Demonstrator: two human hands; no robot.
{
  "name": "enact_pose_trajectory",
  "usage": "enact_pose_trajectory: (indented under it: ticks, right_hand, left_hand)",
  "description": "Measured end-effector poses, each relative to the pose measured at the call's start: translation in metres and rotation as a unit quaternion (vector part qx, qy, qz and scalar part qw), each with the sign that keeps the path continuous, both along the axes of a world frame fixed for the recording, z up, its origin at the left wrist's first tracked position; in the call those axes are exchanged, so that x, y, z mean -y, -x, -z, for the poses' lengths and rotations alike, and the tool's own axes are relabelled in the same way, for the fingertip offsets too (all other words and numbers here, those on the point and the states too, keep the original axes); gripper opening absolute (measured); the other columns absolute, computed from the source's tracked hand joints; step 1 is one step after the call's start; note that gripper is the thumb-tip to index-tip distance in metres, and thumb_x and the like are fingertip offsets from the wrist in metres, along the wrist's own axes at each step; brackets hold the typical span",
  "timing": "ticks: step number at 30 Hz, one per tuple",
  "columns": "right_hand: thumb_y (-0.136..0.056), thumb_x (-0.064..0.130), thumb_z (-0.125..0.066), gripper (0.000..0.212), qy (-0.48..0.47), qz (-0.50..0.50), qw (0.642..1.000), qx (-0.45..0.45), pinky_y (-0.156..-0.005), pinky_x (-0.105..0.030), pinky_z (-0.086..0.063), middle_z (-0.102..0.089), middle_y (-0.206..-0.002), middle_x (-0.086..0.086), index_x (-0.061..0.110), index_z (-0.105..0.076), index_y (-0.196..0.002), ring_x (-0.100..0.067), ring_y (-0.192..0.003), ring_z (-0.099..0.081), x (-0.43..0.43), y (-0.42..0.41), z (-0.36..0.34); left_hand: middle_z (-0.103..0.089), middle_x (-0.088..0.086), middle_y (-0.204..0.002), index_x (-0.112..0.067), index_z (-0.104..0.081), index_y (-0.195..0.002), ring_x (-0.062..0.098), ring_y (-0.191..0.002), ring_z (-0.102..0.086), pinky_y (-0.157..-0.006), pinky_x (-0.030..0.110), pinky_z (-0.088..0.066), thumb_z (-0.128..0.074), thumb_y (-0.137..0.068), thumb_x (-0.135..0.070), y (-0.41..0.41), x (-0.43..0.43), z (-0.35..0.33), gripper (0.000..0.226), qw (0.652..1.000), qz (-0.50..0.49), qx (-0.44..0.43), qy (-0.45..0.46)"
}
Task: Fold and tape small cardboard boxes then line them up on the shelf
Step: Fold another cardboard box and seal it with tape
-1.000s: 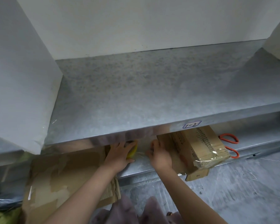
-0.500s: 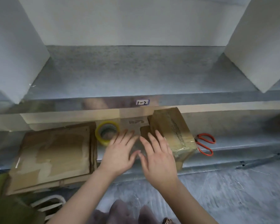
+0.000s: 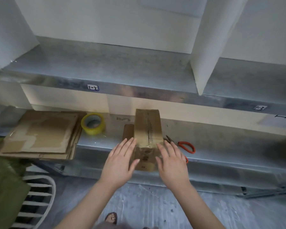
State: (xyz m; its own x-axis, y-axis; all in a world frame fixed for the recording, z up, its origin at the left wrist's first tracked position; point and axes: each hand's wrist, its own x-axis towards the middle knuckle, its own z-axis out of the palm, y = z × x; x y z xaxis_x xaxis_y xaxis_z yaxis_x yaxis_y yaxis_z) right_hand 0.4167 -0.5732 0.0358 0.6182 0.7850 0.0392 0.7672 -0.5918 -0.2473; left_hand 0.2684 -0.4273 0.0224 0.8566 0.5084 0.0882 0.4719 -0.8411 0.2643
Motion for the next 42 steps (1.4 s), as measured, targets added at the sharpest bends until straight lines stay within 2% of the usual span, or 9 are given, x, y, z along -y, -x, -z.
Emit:
enact_pose_trajectory:
  ticks: [7,10,13,17,22,26,30,34,42]
  right_hand:
    - [-0.1,0.028,-0.048,0.051,-0.047,-0.023,0.99,-0.133,-0.115,-0.021,-0.02,-0.036,-0.154,0.003,0.025,-0.034,-0.149,-0.013,-0.144,-0.027,-0.003,-0.02,0.016]
    - [-0.094,0.015,-0.06,0.051,-0.162,0.022,0.945,-0.284,-0.103,-0.005,-0.027,-0.047,-0.144,0.007,0.026,-0.044,-0.141,-0.002,-0.128,-0.045,-0.006,-0.017,0.02]
    - [-0.087,0.009,-0.069,0.051,-0.233,0.059,0.898,-0.368,-0.096,-0.006,-0.041,-0.054,-0.135,0.005,0.029,-0.054,-0.132,0.01,-0.109,-0.051,-0.009,-0.018,0.028]
    - [-0.079,0.028,-0.081,0.032,-0.247,0.105,0.913,-0.307,-0.084,-0.021,-0.055,-0.063,-0.113,0.01,0.034,-0.064,-0.106,0.0,-0.098,-0.061,-0.02,-0.029,0.032]
    - [-0.081,0.037,-0.077,0.025,-0.253,0.127,0.944,-0.168,-0.066,-0.024,-0.053,-0.055,-0.099,0.019,0.032,-0.061,-0.099,0.002,-0.08,-0.057,-0.037,-0.017,0.043]
    - [-0.085,0.016,-0.074,0.038,-0.268,0.081,0.93,-0.238,-0.086,-0.01,-0.047,-0.056,-0.112,0.025,0.037,-0.06,-0.112,0.012,-0.105,-0.053,-0.024,-0.022,0.046]
    - [-0.08,-0.015,-0.053,0.074,-0.164,-0.023,0.94,-0.297,-0.095,-0.009,-0.042,-0.057,-0.124,0.026,0.047,-0.058,-0.12,0.012,-0.116,-0.051,-0.002,-0.054,0.03]
    - [-0.082,-0.001,-0.072,0.044,-0.158,-0.062,0.94,-0.297,-0.084,-0.008,-0.047,-0.066,-0.11,0.014,0.032,-0.07,-0.11,0.006,-0.093,-0.063,-0.012,-0.073,0.014]
    - [-0.076,0.011,-0.082,0.032,-0.217,-0.025,0.915,-0.34,-0.08,-0.014,-0.053,-0.066,-0.105,0.011,0.036,-0.071,-0.093,-0.003,-0.087,-0.067,-0.016,-0.067,0.027]
  left_hand:
    - [-0.014,-0.007,-0.161,-0.027,-0.002,-0.155,0.006,-0.147,-0.009,-0.117,0.027,-0.006,-0.034,-0.1,-0.051,-0.014,0.002,0.02,0.069,0.985,-0.058,-0.003,0.16]
    - [-0.017,-0.008,-0.16,-0.028,-0.004,-0.155,0.007,-0.146,-0.016,-0.114,0.023,-0.014,-0.043,-0.098,-0.049,-0.017,0.006,0.021,0.072,0.96,-0.08,0.035,0.267]
    - [-0.03,-0.009,-0.155,-0.025,-0.017,-0.155,0.007,-0.141,-0.026,-0.111,0.022,-0.023,-0.046,-0.095,-0.053,-0.022,0.005,0.02,0.072,0.945,-0.105,0.069,0.301]
    - [-0.06,-0.004,-0.124,-0.019,-0.048,-0.13,0.015,-0.115,-0.056,-0.088,0.027,-0.046,-0.056,-0.089,-0.057,-0.038,-0.01,0.017,0.056,0.958,-0.148,0.065,0.237]
    - [-0.054,-0.005,-0.089,-0.018,-0.047,-0.098,0.022,-0.084,-0.061,-0.062,0.026,-0.036,-0.059,-0.091,-0.046,-0.053,-0.016,0.018,0.032,0.965,-0.16,0.103,0.181]
    - [-0.057,-0.004,-0.109,-0.019,-0.047,-0.111,0.017,-0.099,-0.059,-0.08,0.03,-0.049,-0.061,-0.09,-0.046,-0.048,-0.021,0.02,0.037,0.965,-0.135,0.08,0.209]
    - [-0.039,-0.013,-0.14,-0.033,-0.033,-0.141,0.008,-0.131,-0.039,-0.11,0.029,-0.034,-0.074,-0.082,-0.033,-0.028,-0.056,0.006,0.072,0.967,-0.031,0.009,0.252]
    - [-0.031,-0.022,-0.145,-0.049,-0.041,-0.138,-0.003,-0.132,-0.032,-0.111,0.02,-0.031,-0.074,-0.082,-0.009,-0.032,-0.076,-0.006,0.076,0.966,0.099,0.009,0.24]
    - [-0.043,-0.016,-0.142,-0.026,-0.068,-0.12,0.005,-0.13,-0.046,-0.103,0.025,-0.047,-0.079,-0.076,-0.014,-0.041,-0.066,0.016,0.047,0.932,0.032,0.128,0.337]
